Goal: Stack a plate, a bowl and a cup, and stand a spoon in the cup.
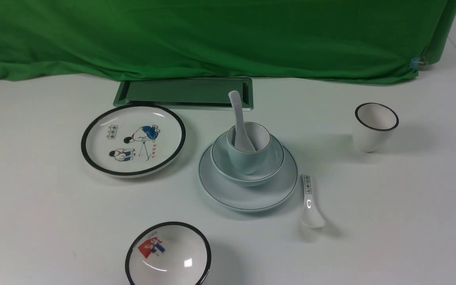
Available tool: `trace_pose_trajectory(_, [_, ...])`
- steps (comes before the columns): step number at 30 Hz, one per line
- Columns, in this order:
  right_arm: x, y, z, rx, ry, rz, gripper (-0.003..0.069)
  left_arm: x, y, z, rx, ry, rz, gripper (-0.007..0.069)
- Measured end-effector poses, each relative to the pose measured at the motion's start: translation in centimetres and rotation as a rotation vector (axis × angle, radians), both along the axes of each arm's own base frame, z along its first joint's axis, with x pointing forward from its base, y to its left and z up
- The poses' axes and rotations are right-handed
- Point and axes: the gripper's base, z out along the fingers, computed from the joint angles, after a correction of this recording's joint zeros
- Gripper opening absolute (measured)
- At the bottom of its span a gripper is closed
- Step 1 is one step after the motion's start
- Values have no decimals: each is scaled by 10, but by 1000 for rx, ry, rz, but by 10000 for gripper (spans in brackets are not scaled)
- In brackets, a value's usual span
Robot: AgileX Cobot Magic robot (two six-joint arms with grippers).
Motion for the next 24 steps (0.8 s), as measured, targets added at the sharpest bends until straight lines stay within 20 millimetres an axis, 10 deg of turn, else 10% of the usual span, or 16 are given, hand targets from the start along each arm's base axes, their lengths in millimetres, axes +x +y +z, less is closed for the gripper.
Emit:
trace_pose_trajectory(7, [0, 0, 0, 1, 0, 0, 131, 2, 2, -34, 49, 131, 42, -29])
trace_pose_trajectory(24, [0, 0, 0, 2, 1, -1, 167, 1, 2, -38, 151, 176, 31, -29])
